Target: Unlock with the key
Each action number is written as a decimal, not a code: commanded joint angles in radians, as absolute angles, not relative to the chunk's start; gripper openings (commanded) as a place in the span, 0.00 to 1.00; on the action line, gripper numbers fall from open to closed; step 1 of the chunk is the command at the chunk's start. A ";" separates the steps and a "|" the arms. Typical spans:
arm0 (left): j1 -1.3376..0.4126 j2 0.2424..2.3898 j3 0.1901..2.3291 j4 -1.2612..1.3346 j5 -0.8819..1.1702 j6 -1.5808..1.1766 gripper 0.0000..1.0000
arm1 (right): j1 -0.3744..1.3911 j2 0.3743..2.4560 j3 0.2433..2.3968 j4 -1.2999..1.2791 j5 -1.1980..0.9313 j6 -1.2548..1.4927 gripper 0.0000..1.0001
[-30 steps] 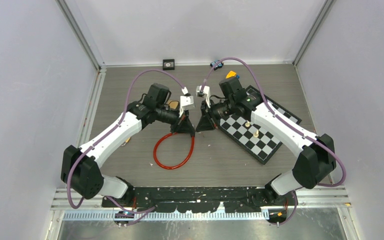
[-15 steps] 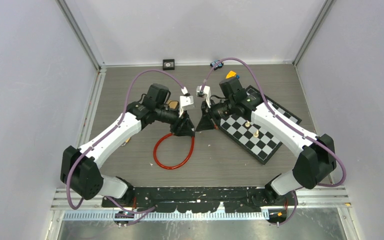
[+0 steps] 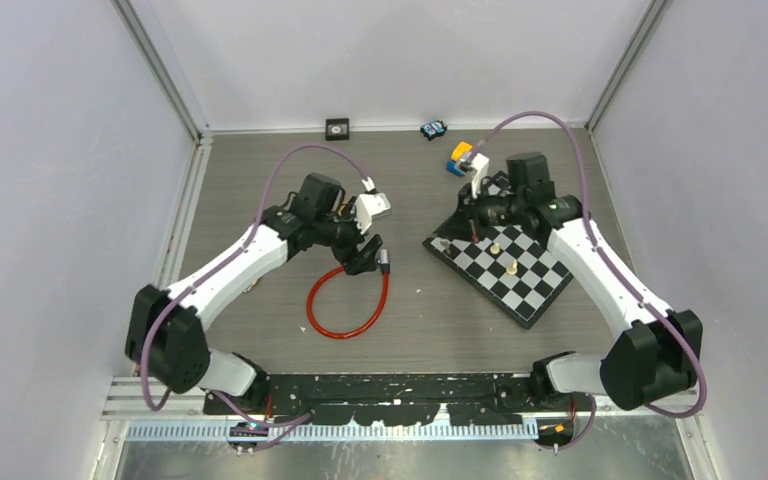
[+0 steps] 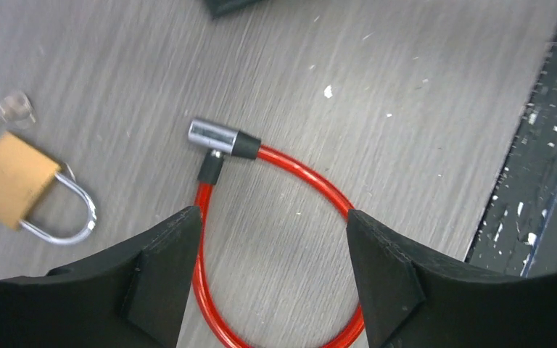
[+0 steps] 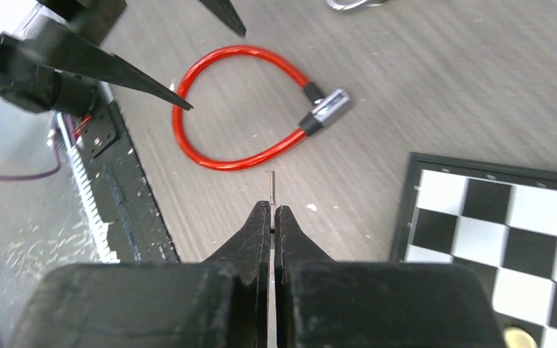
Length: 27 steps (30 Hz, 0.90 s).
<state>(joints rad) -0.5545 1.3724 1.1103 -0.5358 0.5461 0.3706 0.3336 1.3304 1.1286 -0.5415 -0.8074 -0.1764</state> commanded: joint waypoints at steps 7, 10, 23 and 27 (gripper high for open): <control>-0.580 1.644 1.188 -0.477 0.253 0.131 0.77 | 0.169 1.186 1.066 -0.402 -0.859 -0.078 0.01; -0.582 1.710 1.237 -0.483 0.243 0.098 0.77 | 0.159 1.184 1.058 -0.393 -0.864 -0.075 0.01; -0.644 1.894 1.361 -0.486 0.153 0.066 0.77 | 0.144 1.205 1.043 -0.381 -0.880 -0.077 0.01; -0.680 1.929 1.368 -0.489 0.129 0.110 0.74 | 0.142 1.210 1.039 -0.378 -0.888 -0.076 0.01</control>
